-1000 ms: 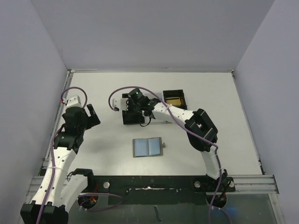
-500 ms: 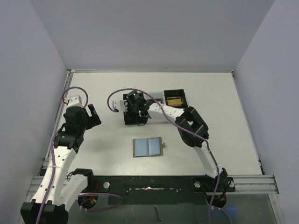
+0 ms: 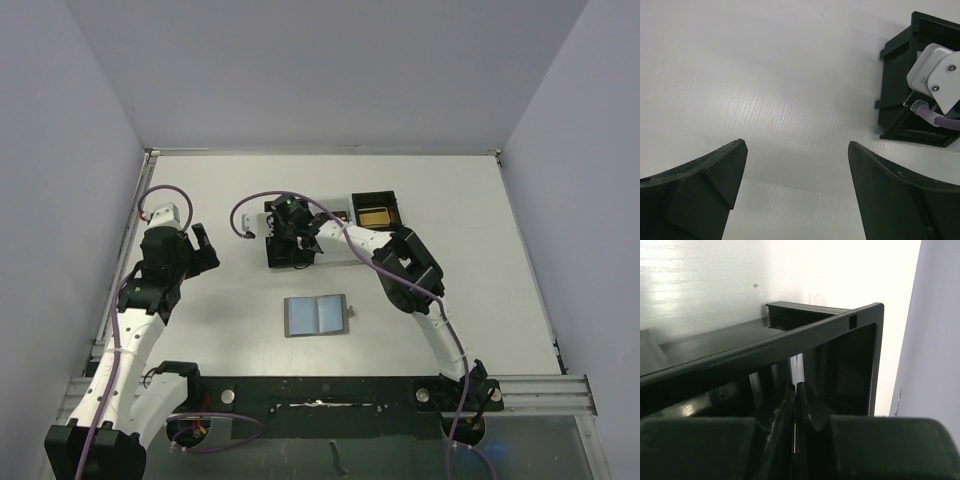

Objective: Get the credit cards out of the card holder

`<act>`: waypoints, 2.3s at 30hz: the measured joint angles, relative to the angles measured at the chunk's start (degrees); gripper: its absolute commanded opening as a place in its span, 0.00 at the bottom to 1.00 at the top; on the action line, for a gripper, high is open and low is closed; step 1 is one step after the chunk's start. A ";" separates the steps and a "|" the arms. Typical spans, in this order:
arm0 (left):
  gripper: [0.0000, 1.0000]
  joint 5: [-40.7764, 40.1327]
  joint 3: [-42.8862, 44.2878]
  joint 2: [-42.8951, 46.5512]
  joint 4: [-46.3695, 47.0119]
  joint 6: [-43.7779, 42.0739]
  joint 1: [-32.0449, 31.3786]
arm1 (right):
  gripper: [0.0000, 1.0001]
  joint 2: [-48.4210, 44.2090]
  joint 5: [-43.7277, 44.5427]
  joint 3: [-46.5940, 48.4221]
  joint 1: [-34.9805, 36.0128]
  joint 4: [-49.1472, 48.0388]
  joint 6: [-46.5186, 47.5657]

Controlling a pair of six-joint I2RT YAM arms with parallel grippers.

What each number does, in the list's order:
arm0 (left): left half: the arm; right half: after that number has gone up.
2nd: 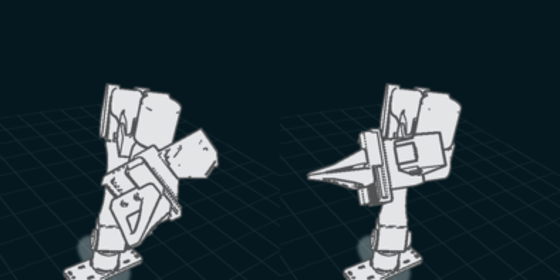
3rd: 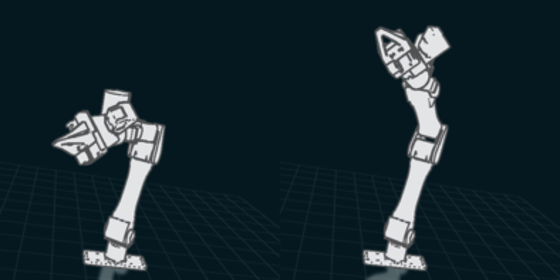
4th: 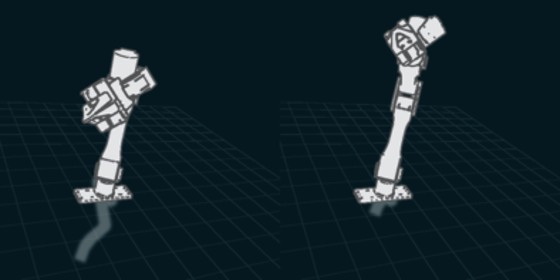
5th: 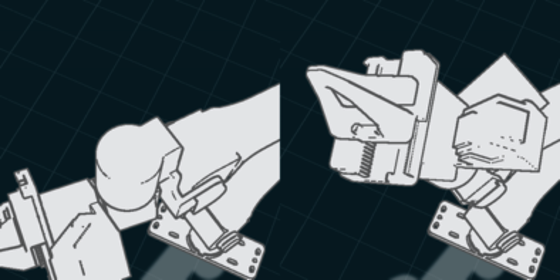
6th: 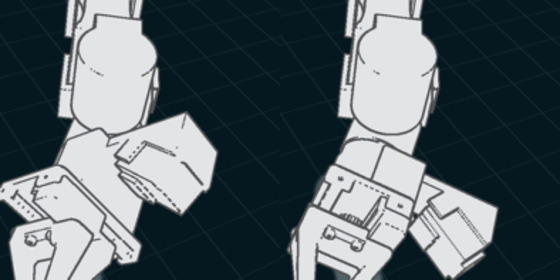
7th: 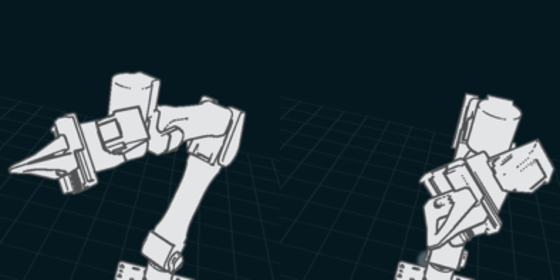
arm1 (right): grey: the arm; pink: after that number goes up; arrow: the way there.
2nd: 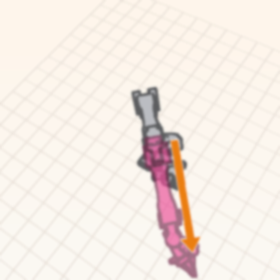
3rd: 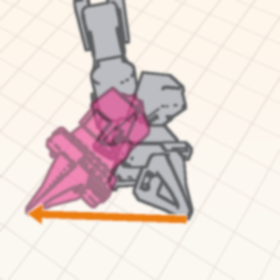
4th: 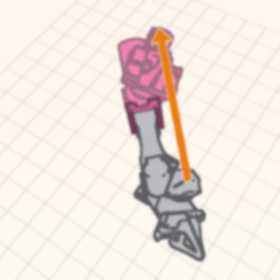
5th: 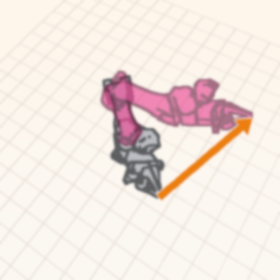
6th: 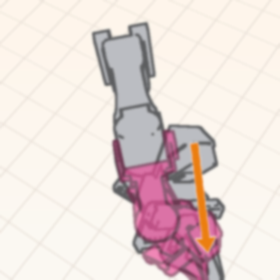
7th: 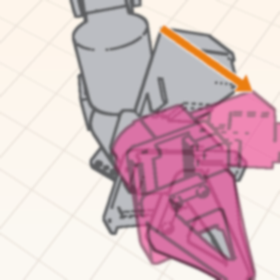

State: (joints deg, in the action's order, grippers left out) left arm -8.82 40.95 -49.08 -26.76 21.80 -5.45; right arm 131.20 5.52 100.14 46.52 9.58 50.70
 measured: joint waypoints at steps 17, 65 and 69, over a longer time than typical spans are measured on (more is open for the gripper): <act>0.83 0.74 0.00 -0.68 0.00 0.00 0.02 | 0.57 2.19 0.70 2.14 -0.96 -0.55 -1.22; 0.81 3.41 -0.09 -5.99 -0.02 0.00 0.00 | 0.87 -49.05 2.29 -43.78 0.22 2.38 -85.96; 0.81 3.37 -0.09 -6.12 0.00 0.00 0.00 | 0.83 -45.68 9.07 -43.78 8.33 5.51 -95.54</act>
State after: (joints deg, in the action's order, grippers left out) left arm -5.45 40.86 -55.20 -26.76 21.80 -5.45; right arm 85.52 14.59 56.36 54.85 15.09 -44.84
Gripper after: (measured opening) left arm 0.811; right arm 0.851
